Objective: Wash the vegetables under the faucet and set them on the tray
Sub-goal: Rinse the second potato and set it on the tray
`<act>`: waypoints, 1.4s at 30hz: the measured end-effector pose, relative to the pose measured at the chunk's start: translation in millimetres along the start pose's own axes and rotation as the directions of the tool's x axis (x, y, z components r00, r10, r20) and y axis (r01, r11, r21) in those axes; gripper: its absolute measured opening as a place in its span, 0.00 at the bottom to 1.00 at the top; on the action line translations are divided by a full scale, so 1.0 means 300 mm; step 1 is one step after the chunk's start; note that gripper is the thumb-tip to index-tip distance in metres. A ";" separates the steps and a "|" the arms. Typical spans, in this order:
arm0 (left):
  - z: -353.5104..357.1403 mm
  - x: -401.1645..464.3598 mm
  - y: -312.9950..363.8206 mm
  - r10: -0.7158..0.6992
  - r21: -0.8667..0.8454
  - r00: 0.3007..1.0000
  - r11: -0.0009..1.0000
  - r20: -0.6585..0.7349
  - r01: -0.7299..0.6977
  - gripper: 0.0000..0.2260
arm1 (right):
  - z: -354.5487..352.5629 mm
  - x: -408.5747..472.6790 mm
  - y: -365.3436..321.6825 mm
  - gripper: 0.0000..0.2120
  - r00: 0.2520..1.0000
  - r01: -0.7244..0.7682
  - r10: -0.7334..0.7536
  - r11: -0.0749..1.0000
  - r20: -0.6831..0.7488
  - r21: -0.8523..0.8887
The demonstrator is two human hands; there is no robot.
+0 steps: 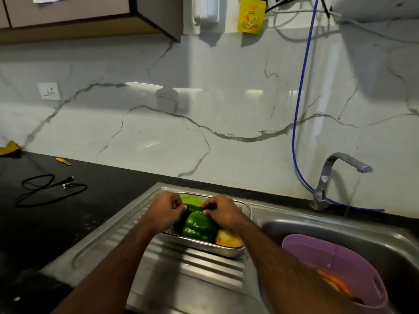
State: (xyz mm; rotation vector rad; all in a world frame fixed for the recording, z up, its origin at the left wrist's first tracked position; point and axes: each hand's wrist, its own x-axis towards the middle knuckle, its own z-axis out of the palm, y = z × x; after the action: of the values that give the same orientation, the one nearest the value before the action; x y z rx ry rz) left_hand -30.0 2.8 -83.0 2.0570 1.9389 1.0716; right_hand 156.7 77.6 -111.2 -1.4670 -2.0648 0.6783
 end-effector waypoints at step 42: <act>1.172 -0.017 0.670 0.021 -0.228 0.900 0.970 0.435 0.088 0.08 | -0.202 -0.341 1.337 0.35 0.855 -0.437 0.468 0.883 0.224 -0.174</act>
State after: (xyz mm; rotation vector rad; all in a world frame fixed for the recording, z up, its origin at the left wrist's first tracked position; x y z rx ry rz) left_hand 332.3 94.4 -238.9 1.9151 1.5338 0.7153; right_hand 504.4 102.9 -342.5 -2.0654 -1.9786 0.9914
